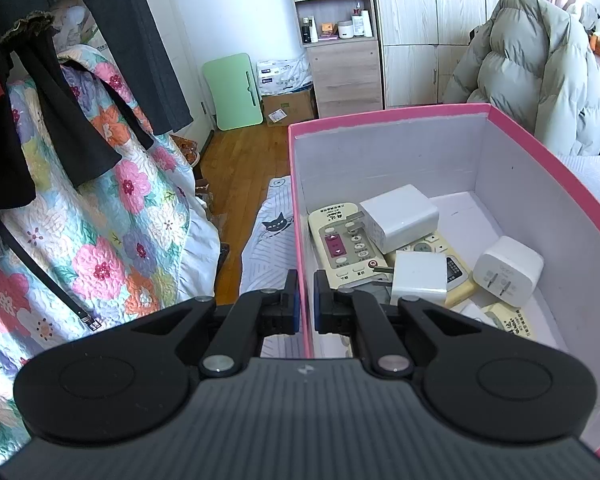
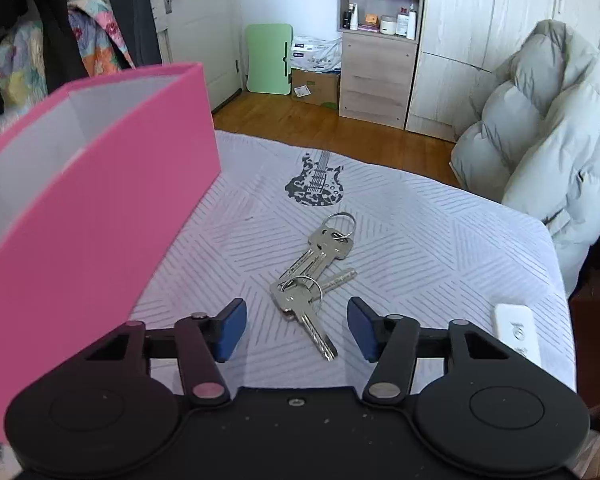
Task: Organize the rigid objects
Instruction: 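Grasp one key of the silver key bunch with the right tool, then carry the key into the pink box and release it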
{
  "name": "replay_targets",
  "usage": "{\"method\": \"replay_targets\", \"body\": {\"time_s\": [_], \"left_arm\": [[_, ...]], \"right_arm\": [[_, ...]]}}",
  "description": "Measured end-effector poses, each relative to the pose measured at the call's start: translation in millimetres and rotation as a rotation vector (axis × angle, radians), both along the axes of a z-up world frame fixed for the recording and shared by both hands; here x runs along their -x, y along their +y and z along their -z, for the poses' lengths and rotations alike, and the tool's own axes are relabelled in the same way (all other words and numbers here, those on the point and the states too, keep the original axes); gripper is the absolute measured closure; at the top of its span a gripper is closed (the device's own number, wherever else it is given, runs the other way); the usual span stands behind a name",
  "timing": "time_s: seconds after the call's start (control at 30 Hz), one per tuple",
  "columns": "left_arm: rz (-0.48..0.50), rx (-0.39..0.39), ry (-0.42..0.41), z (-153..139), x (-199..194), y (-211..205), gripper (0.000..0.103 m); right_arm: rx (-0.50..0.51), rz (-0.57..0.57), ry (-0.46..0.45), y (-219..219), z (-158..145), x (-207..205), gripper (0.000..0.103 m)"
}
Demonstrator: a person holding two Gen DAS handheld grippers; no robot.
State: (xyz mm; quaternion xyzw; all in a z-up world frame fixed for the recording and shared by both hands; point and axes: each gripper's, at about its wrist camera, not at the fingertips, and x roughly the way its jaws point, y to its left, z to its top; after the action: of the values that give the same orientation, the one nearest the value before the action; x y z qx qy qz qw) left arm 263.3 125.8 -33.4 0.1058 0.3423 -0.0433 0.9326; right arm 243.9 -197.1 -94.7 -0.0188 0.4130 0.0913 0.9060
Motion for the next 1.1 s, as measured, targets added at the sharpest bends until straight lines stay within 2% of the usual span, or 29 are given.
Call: {"method": "replay_targets", "body": {"time_s": [0.13,0.23,0.3,0.47,0.7,0.77,0.9,1.1], "left_arm": [[0.002,0.013,0.001,0,0,1,0.097],[0.000,0.011,0.002,0,0,1,0.097],[-0.001,0.008,0.002,0,0,0,0.097],[-0.002,0.013,-0.002,0,0,0,0.097],[-0.002,0.006,-0.002,0,1,-1,0.097],[-0.001,0.007,-0.002,0,1,-1,0.097],[-0.003,0.004,-0.007,1,1,-2,0.097],[-0.001,0.002,-0.006,1,2,-4,0.097]], "right_arm": [[0.024,0.013,-0.054,8,5,3,0.046],[0.030,-0.002,-0.093,11,3,8,0.073],[0.039,-0.008,-0.126,13,-3,14,0.073],[-0.008,0.018,-0.214,11,-24,35,0.073],[-0.048,0.006,-0.310,17,-66,58,0.073],[-0.064,-0.010,-0.320,21,-80,62,0.073],[-0.127,-0.112,-0.356,32,-110,75,0.073],[-0.269,-0.179,-0.326,47,-141,77,0.073]]}}
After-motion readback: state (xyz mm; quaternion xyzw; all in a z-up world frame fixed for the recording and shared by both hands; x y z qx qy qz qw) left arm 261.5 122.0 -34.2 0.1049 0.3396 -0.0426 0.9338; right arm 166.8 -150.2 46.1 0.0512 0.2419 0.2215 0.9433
